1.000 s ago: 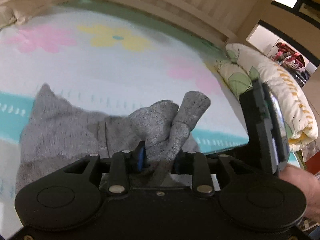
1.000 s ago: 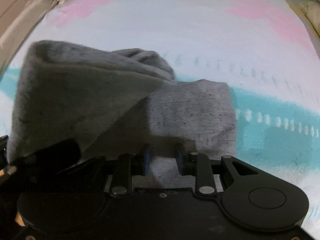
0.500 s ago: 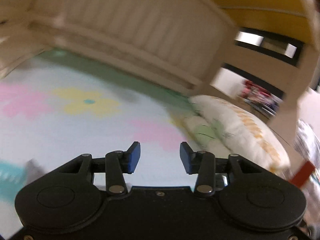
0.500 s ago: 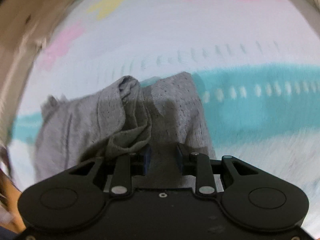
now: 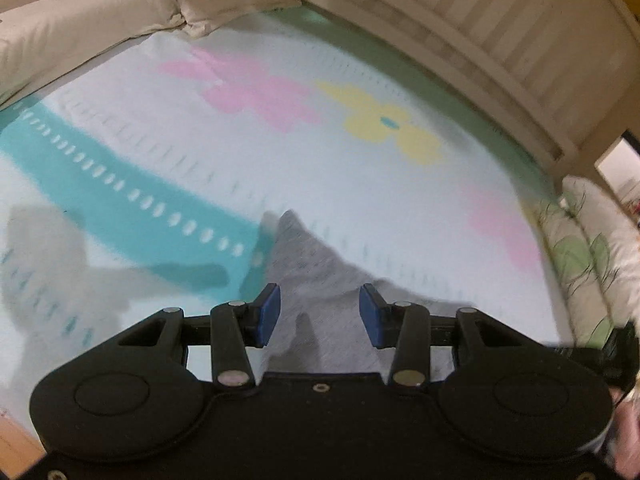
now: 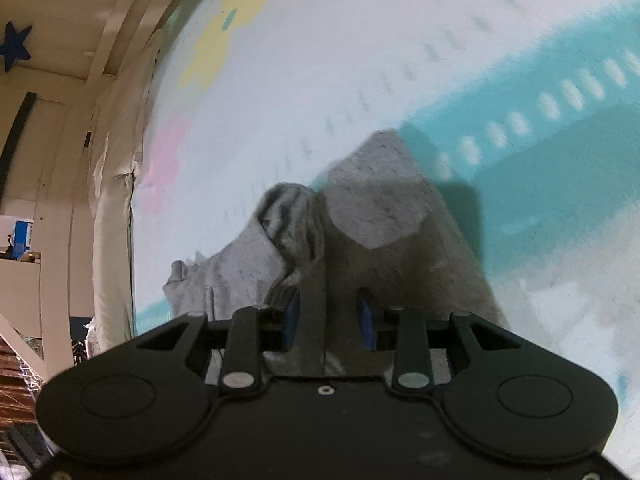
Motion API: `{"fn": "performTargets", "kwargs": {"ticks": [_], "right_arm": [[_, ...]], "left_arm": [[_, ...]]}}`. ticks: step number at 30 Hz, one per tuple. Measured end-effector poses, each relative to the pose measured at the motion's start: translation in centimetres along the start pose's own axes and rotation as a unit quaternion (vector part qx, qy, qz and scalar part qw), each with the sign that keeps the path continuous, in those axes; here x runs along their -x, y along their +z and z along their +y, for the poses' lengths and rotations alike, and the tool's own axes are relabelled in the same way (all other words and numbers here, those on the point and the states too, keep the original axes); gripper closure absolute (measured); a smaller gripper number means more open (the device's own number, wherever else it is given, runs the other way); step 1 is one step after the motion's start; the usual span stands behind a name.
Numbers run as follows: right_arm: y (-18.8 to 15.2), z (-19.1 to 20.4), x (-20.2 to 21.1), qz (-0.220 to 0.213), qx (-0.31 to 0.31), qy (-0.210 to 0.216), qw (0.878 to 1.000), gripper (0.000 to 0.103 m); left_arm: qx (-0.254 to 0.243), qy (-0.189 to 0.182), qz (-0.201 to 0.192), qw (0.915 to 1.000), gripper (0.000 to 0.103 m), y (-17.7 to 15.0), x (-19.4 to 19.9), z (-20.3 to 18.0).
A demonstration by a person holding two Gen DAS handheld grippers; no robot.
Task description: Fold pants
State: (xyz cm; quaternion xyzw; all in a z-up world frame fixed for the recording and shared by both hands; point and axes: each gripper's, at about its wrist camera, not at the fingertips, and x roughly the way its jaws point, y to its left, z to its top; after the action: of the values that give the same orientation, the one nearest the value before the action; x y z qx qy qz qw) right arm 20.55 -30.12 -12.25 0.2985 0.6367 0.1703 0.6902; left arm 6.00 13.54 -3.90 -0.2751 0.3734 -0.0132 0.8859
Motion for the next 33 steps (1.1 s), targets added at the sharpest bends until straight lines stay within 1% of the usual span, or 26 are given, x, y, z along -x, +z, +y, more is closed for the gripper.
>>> {"fn": "performTargets", "kwargs": {"ticks": [1, 3, 5, 7, 10, 12, 15, 17, 18, 20, 22, 24, 25, 26, 27, 28, 30, 31, 33], "right_arm": [[-0.1, 0.6, -0.3, -0.009, 0.005, -0.010, 1.000, 0.068], [0.3, 0.7, 0.3, -0.021, 0.011, -0.012, 1.000, 0.068], [0.6, 0.2, 0.6, -0.027, -0.011, 0.012, 0.999, 0.066], [0.8, -1.0, 1.4, -0.014, -0.029, 0.035, 0.999, 0.064], [0.4, -0.6, 0.4, 0.010, -0.016, 0.029, 0.999, 0.063], [-0.1, 0.6, -0.3, 0.018, 0.019, 0.013, 1.000, 0.062], [-0.9, 2.8, -1.0, 0.023, 0.087, -0.010, 0.996, 0.061], [-1.9, 4.4, -0.9, 0.014, 0.139, -0.006, 0.990, 0.073], [-2.4, 5.7, -0.7, 0.003, 0.167, -0.013, 0.986, 0.091], [-3.6, 8.5, 0.0, -0.016, 0.218, -0.035, 0.975, 0.091], [-4.8, 11.4, 1.5, -0.036, 0.269, -0.022, 0.962, 0.092], [-5.9, 13.6, 4.3, -0.058, 0.298, -0.002, 0.953, 0.093], [-6.1, 14.1, 5.6, -0.069, 0.305, 0.007, 0.950, 0.093], [-6.2, 14.4, 6.7, -0.080, 0.311, 0.007, 0.947, 0.093], [-6.1, 14.4, 7.6, -0.089, 0.319, -0.008, 0.944, 0.093], [-5.9, 13.9, 8.1, -0.096, 0.321, -0.036, 0.942, 0.093], [-4.7, 11.7, 7.4, -0.095, 0.298, -0.108, 0.944, 0.093], [-4.2, 10.2, 6.4, -0.081, 0.281, -0.138, 0.946, 0.092], [-3.6, 7.2, 3.8, -0.038, 0.256, -0.175, 0.950, 0.092]], "left_arm": [[-0.002, 0.001, 0.004, 1.0000, 0.052, -0.5, 0.6, 0.5], [-0.003, 0.000, 0.008, 1.0000, 0.052, -0.5, 0.8, 0.6], [-0.007, 0.001, 0.012, 0.9999, 0.052, -0.5, 0.9, 0.6], [-0.013, 0.000, 0.018, 0.9998, 0.052, -0.7, 0.9, 0.7], [-0.016, -0.002, 0.026, 0.9995, 0.052, -0.8, 0.8, 0.6], [-0.015, -0.002, 0.030, 0.9994, 0.052, -0.8, 0.7, 0.7], [-0.012, 0.002, 0.034, 0.9994, 0.052, -0.8, 0.9, 0.9], [-0.020, 0.003, 0.029, 0.9994, 0.052, -0.8, 1.2, 0.9], [-0.030, 0.006, 0.025, 0.9992, 0.052, -0.9, 1.4, 0.8], [-0.041, 0.011, 0.018, 0.9989, 0.052, -0.9, 1.8, 0.7], [-0.033, 0.014, 0.016, 0.9992, 0.052, -0.8, 2.0, 1.0], [-0.021, 0.015, 0.018, 0.9995, 0.052, -0.6, 1.9, 1.3], [-0.018, 0.016, 0.017, 0.9996, 0.052, -0.6, 1.9, 1.4], [-0.016, 0.018, 0.014, 0.9996, 0.052, -0.5, 1.8, 1.4], [-0.019, 0.018, 0.014, 0.9996, 0.052, -0.6, 1.8, 1.2], [-0.024, 0.018, 0.016, 0.9994, 0.052, -0.6, 1.6, 1.1], [-0.034, 0.018, 0.020, 0.9991, 0.052, -0.8, 1.2, 0.7], [-0.039, 0.018, 0.023, 0.9988, 0.052, -1.0, 0.9, 0.4], [-0.051, 0.017, 0.030, 0.9981, 0.052, -1.3, 0.4, -0.4]]}}
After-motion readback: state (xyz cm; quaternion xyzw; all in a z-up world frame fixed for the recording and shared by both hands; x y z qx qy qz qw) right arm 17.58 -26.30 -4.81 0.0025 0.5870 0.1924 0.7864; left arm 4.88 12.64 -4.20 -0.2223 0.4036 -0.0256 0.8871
